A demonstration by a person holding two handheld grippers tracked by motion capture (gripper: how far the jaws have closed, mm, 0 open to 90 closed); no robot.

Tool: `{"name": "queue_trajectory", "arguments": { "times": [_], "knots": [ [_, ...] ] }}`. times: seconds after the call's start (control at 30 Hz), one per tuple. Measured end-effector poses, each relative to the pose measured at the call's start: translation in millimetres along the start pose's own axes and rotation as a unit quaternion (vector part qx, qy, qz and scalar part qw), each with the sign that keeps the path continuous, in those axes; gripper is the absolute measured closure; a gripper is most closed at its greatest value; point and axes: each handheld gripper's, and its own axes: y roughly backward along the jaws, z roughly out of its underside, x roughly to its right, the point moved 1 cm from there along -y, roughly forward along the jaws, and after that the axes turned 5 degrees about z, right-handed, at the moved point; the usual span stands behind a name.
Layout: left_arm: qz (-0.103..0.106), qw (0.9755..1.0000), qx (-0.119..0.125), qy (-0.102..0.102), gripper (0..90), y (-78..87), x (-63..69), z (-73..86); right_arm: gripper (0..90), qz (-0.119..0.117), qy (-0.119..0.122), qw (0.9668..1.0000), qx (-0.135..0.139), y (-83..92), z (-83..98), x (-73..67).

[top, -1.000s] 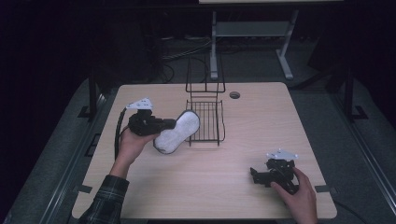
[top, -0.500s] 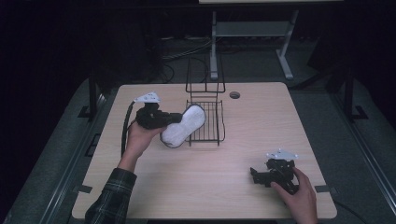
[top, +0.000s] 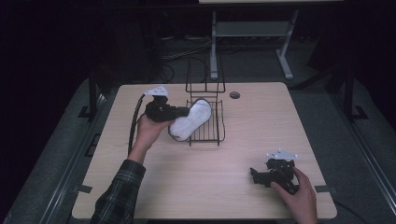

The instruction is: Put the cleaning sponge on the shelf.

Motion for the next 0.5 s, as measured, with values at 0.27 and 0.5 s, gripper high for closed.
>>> {"name": "queue_trajectory", "arguments": {
  "times": [0.27, 0.5],
  "knots": [
    [0.000, 1.0000, -0.004, 0.006, 83.5, -18.5, -11.5, -3.8, 0.0, 0.000, 0.000, 1.0000, 0.000, 0.0, 0.0, 0.0],
    [0.004, 0.9998, 0.001, 0.022, 83.4, -31.4, -20.4, -2.5, 0.0, 0.000, 0.000, 1.0000, 0.000, 0.0, 0.0, 0.0]
  ]
}}
